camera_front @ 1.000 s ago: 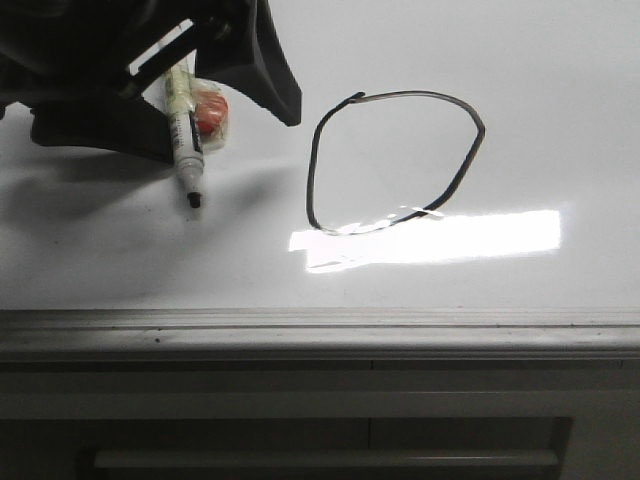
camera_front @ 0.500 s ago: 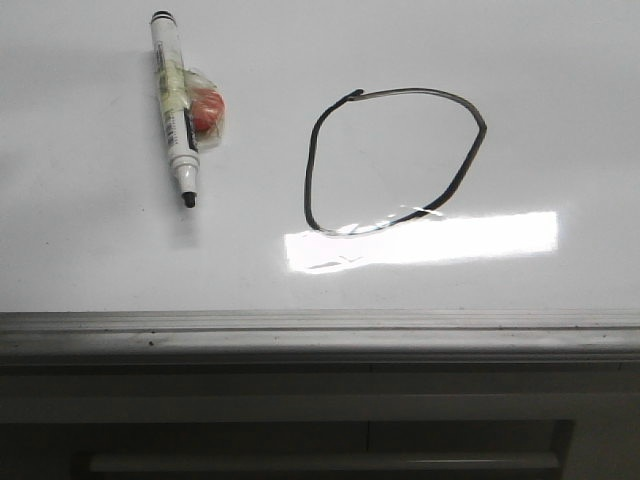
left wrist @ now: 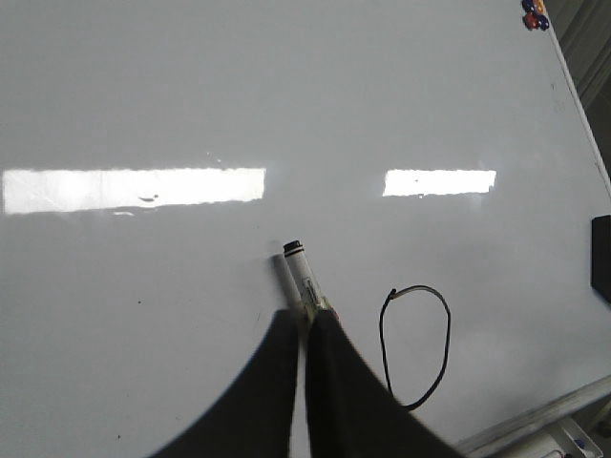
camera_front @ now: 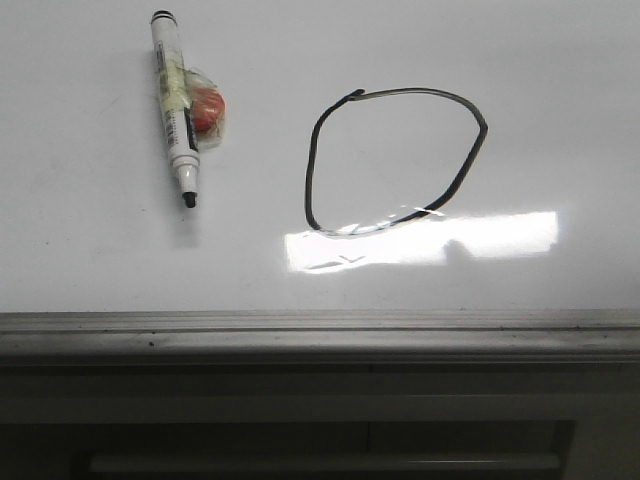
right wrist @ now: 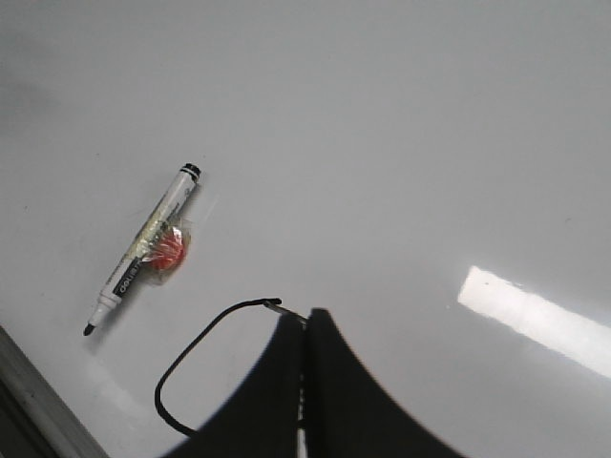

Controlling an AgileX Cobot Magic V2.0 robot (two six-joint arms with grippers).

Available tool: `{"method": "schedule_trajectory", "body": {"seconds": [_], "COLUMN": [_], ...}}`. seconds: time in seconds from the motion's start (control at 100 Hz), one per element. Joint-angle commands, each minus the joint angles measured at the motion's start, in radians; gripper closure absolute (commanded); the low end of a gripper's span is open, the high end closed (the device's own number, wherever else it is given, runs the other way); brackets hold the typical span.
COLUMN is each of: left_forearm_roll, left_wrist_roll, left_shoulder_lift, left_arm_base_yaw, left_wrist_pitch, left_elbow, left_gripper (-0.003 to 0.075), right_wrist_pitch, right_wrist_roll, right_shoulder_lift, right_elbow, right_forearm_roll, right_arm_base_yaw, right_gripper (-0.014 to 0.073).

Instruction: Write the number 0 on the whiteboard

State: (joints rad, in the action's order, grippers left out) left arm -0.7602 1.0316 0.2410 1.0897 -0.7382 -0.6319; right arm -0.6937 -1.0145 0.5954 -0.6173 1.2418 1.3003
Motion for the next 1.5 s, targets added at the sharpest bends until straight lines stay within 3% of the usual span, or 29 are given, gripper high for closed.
{"method": "schedule_trajectory", "body": {"seconds": [0.0, 0.65, 0.74, 0.84, 0.94, 1.01, 1.1, 1.19, 1.35, 1.49], "left_forearm_roll": [-0.021, 0.01, 0.072, 0.257, 0.545, 0.697, 0.775, 0.842, 0.907, 0.884], "left_wrist_roll": [-0.003, -0.003, -0.141, -0.509, -1.032, -1.218, -1.226, -1.226, -1.225, -1.225], "left_shoulder_lift": [-0.004, -0.008, -0.012, -0.012, -0.014, -0.026, -0.057, -0.097, -0.175, -0.247], "left_arm_base_yaw": [0.008, 0.006, -0.029, -0.144, -0.307, -0.431, -0.585, -0.719, -0.92, -1.01], "left_wrist_pitch": [0.051, 0.053, 0.049, 0.154, 0.399, 0.575, 0.747, 0.79, 0.686, 0.504], "left_elbow": [-0.002, 0.022, 0.027, 0.077, 0.169, 0.26, 0.389, 0.498, 0.6, 0.634], "left_gripper": [0.074, 0.074, 0.074, 0.074, 0.074, 0.074, 0.074, 0.074, 0.074, 0.074], "right_wrist_pitch": [0.035, 0.033, 0.033, 0.033, 0.033, 0.033, 0.033, 0.033, 0.033, 0.033], "right_wrist_roll": [-0.031, -0.031, -0.031, -0.031, -0.031, -0.031, -0.031, -0.031, -0.031, -0.031], "right_shoulder_lift": [0.0, 0.0, 0.0, 0.0, 0.0, 0.0, 0.0, 0.0, 0.0, 0.0], "right_elbow": [-0.023, -0.023, -0.023, -0.023, -0.023, -0.023, -0.023, -0.023, -0.023, -0.023], "right_forearm_roll": [0.079, 0.079, 0.079, 0.079, 0.079, 0.079, 0.079, 0.079, 0.079, 0.079], "right_arm_base_yaw": [-0.005, -0.005, -0.005, -0.005, -0.005, -0.005, -0.005, -0.005, -0.005, -0.005], "right_gripper": [0.0663, 0.0663, 0.0663, 0.0663, 0.0663, 0.0663, 0.0663, 0.0663, 0.0663, 0.0663]}}
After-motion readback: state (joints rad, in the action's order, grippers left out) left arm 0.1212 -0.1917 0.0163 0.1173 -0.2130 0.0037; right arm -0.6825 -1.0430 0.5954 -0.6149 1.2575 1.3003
